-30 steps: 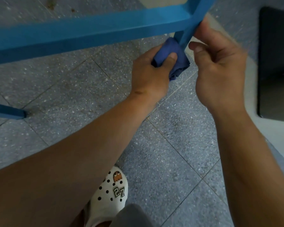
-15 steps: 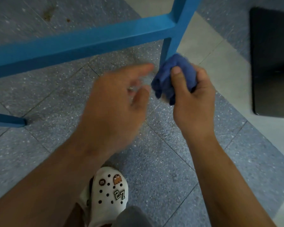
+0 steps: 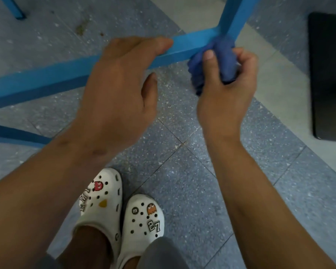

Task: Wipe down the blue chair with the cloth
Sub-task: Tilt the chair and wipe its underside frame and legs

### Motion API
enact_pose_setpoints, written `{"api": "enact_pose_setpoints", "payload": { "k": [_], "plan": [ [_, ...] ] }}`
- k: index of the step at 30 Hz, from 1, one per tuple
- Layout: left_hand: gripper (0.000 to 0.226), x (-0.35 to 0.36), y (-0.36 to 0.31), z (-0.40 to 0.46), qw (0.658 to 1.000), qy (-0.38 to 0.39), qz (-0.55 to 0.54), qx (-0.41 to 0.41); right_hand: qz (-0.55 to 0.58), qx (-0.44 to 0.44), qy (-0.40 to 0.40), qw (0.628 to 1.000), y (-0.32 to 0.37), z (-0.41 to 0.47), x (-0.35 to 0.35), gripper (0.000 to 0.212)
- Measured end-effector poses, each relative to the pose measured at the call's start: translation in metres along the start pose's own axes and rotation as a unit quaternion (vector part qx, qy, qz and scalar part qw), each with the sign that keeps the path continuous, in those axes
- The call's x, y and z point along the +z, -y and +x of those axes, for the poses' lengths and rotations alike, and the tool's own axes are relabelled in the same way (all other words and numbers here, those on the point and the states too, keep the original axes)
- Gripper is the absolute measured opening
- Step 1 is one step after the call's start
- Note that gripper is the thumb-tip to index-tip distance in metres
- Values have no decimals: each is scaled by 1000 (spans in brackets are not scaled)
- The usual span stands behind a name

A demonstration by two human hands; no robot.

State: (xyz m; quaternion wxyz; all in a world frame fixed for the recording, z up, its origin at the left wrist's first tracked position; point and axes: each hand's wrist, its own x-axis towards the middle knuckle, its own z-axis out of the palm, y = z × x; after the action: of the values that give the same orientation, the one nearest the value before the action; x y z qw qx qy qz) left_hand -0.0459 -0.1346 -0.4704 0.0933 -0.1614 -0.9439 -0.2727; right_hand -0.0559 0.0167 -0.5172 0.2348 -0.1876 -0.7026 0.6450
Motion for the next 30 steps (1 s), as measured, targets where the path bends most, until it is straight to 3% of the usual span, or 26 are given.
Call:
{"api": "enact_pose_setpoints", "payload": {
  "k": [2, 5, 7, 9, 11, 13, 15, 18, 22, 25, 27, 30],
  "plan": [
    [42, 4, -2, -3, 1000, -7, -8, 6, 4, 7, 2, 1000, -1, 1, 2, 20],
    [39, 11, -7, -12, 999, -30, -26, 27, -12, 32, 110, 993, -12, -14, 4, 20],
    [34, 19, -14, -24, 996, -48, -62, 32, -34, 66, 124, 989, -24, -17, -11, 15],
    [33, 36, -19, -40, 991, -46, -124, 3, -75, 83, 111, 987, -30, -21, -32, 12],
    [38, 62, -20, -54, 978, -7, -196, -75, -91, 121, 121, 981, -35, -32, -52, 11],
    [50, 91, -22, -63, 933, 91, -295, -185, -65, 197, 136, 969, -38, -43, -67, 22],
    [52, 117, -22, -63, 877, 169, -391, -223, -47, 252, 156, 954, -40, -47, -75, 30],
    [33, 141, -27, -52, 833, 144, -480, -235, -83, 265, 205, 939, -39, -36, -78, 31],
    [24, 157, -23, -23, 808, 61, -496, -314, -223, 173, 271, 920, -35, 6, -75, 20],
    [30, 163, -15, 3, 808, -21, -469, -357, -257, 18, 233, 938, -19, 47, -67, 45],
    [37, 161, -10, 16, 830, -51, -442, -335, -242, -103, 267, 927, -5, 66, -61, 45],
    [27, 162, -3, 32, 873, -55, -414, -251, -223, -180, 295, 911, 1, 80, -56, 34]
  ]
}}
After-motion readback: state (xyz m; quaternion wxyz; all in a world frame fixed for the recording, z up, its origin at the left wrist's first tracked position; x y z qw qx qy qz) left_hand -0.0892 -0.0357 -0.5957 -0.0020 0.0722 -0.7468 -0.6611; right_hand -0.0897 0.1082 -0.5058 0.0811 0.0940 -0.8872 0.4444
